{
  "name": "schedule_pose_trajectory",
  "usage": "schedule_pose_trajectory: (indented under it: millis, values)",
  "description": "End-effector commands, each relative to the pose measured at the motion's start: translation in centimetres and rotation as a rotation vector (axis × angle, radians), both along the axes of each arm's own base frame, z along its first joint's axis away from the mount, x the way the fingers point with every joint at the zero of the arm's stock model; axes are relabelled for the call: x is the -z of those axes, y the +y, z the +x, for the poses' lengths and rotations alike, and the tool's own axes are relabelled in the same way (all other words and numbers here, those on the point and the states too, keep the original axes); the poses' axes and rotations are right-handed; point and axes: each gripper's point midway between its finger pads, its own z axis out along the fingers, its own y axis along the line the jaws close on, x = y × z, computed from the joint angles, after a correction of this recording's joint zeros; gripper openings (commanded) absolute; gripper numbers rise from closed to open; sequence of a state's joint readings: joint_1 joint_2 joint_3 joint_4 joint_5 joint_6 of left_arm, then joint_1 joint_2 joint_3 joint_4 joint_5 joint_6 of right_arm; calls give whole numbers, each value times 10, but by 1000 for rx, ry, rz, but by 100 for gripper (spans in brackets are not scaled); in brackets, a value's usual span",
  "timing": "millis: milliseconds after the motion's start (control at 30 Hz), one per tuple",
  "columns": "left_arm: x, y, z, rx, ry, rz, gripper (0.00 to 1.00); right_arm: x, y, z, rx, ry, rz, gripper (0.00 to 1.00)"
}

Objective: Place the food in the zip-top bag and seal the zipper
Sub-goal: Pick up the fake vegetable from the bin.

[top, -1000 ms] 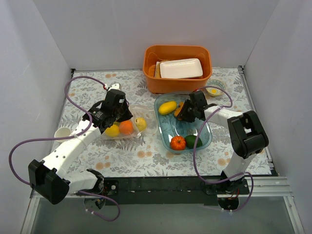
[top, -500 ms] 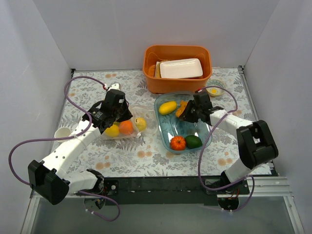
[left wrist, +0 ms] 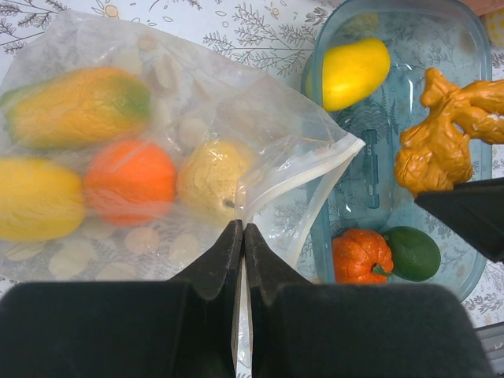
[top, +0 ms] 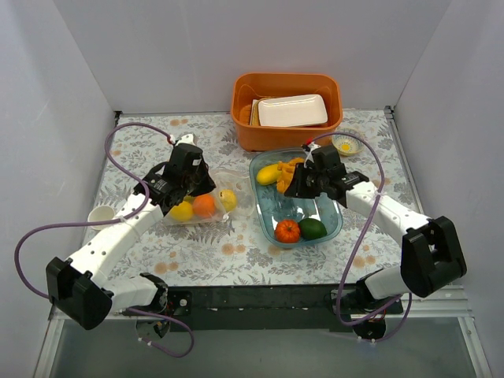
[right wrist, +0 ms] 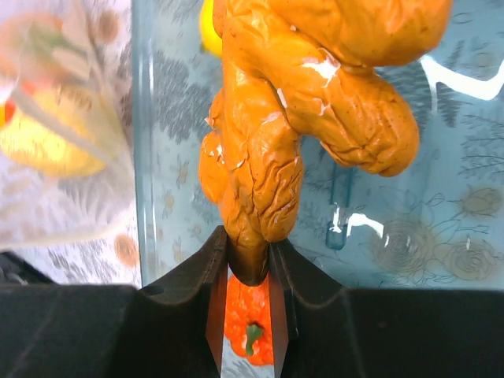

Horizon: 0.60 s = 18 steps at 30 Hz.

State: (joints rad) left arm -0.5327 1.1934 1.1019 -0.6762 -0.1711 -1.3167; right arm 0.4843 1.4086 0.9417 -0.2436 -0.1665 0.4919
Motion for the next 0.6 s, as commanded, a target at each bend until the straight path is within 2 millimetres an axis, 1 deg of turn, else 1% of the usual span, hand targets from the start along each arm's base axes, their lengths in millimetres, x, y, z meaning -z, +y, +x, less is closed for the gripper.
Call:
schedule_pose_trajectory:
  millis: [0,67,100,200,267,300,333,367,467,567]
  values:
    - [-9,-5,4,10,-17,-25,0,-32,18,-13,-171,-78,10,16]
    - [-9,-6,5,11,-17,-28,0,-33,20,-18,-224,-84,-5,16]
    - [-8,-6,5,12,-14,-27,0,-40,23,-18,-248,-99,-3,16]
    - [-8,-6,5,12,-14,-27,0,-45,25,-26,-331,-119,-33,16]
    - [-9,-6,6,11,-17,-24,0,-52,28,-29,-380,-132,-35,16]
    - [-9,-5,6,9,-17,-22,0,-51,28,-36,-426,-131,-54,16]
    - [-8,-6,6,10,-16,-20,0,-57,32,-39,-457,-142,-46,16]
    - [-9,-6,7,10,-17,-23,0,-56,33,-41,-477,-139,-57,16]
    - [-7,-7,7,16,-13,-24,0,-57,43,-53,-548,-145,-77,16]
    - [-8,-8,7,20,-12,-25,0,-55,64,-69,-631,-148,-79,15]
